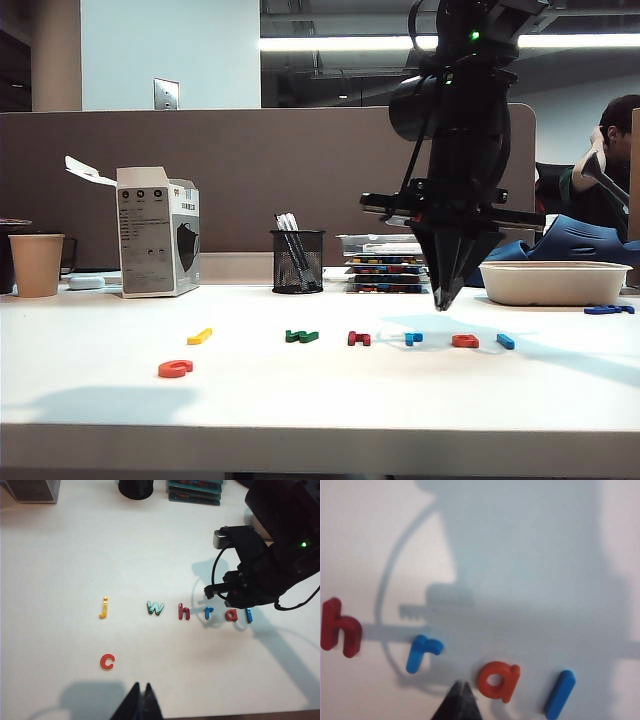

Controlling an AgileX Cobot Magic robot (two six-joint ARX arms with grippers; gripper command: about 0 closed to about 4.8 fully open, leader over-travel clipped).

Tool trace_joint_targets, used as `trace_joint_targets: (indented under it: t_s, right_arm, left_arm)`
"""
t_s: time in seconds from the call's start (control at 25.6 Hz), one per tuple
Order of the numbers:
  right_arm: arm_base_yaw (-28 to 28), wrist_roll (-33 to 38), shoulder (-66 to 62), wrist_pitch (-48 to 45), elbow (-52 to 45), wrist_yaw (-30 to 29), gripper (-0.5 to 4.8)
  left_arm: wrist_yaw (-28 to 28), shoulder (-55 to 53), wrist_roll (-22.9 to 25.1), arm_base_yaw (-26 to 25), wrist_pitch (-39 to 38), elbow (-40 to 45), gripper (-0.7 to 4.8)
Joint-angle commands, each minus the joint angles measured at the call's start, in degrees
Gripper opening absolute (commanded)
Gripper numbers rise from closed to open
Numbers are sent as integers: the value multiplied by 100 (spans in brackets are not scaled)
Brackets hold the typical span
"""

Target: Select the appropriate letters from the row of letter magnets placed on the table to arrange into the word "car".

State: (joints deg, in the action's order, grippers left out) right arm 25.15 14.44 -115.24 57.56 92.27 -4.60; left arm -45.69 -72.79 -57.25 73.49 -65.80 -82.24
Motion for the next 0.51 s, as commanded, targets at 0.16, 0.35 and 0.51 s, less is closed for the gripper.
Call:
trace_joint_targets:
  t_s: [0.16, 0.35, 0.51]
  right_arm:
    - [-26, 57, 31, 170, -101, 90, -6]
    - [-26, 57, 31, 42, -289, 94, -6]
    - [-28, 57, 31, -46, -289, 111, -6]
  left_arm:
    - [-61, 15, 24, -4, -9, -11, -5]
    - [-59, 15, 24, -4, -9, -11, -5]
    - [-61, 15, 24, -4, -9, -11, -5]
